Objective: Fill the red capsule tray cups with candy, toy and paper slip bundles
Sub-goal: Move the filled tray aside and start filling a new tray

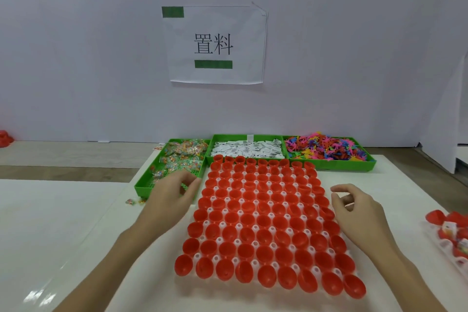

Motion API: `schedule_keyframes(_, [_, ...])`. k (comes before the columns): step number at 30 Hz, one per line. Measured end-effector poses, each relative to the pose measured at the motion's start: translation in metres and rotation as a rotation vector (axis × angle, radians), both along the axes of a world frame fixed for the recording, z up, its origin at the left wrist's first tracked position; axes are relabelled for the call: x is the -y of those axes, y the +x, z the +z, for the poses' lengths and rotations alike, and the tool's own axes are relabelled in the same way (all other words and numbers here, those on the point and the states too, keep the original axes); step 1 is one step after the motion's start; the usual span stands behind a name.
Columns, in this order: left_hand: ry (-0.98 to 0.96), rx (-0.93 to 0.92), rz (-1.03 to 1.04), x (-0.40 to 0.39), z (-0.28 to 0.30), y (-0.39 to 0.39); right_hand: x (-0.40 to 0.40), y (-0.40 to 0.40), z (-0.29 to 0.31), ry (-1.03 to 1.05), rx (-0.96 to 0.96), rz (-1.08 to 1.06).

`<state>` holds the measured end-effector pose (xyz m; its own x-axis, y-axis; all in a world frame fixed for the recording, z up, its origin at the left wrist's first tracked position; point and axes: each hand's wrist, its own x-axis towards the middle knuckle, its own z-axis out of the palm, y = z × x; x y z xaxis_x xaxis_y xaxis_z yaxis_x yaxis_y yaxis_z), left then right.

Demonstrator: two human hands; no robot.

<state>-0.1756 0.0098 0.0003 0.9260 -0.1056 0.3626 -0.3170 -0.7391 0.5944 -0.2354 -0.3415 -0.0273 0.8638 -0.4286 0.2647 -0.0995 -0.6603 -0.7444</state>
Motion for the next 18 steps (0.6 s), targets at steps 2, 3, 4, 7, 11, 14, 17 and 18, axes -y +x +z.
schedule_keyframes(2, [0.116,0.092,0.015,0.015,-0.009,0.000,0.003,0.002,-0.004,0.000,-0.051,0.014])
schedule_keyframes(3, [0.140,0.135,0.039,0.020,-0.013,-0.002,0.003,0.003,-0.005,0.002,-0.070,0.021])
schedule_keyframes(4, [0.142,0.168,0.064,0.023,-0.017,-0.003,0.004,0.004,-0.007,0.005,-0.084,0.023])
schedule_keyframes(7, [0.087,0.185,0.134,0.026,-0.020,-0.007,0.006,0.007,-0.009,0.028,-0.090,0.006])
schedule_keyframes(11, [0.028,0.119,0.180,0.025,-0.019,-0.013,0.009,0.008,-0.011,0.054,-0.096,0.018])
schedule_keyframes(14, [-0.018,0.108,0.178,0.021,-0.020,-0.019,0.011,0.007,-0.012,0.060,-0.094,0.026])
schedule_keyframes(17, [0.053,0.146,0.156,0.016,-0.021,-0.018,0.016,0.007,-0.009,0.016,-0.118,0.035])
schedule_keyframes(18, [0.093,0.160,0.164,0.013,-0.019,-0.014,0.017,0.007,-0.008,0.004,-0.133,0.040])
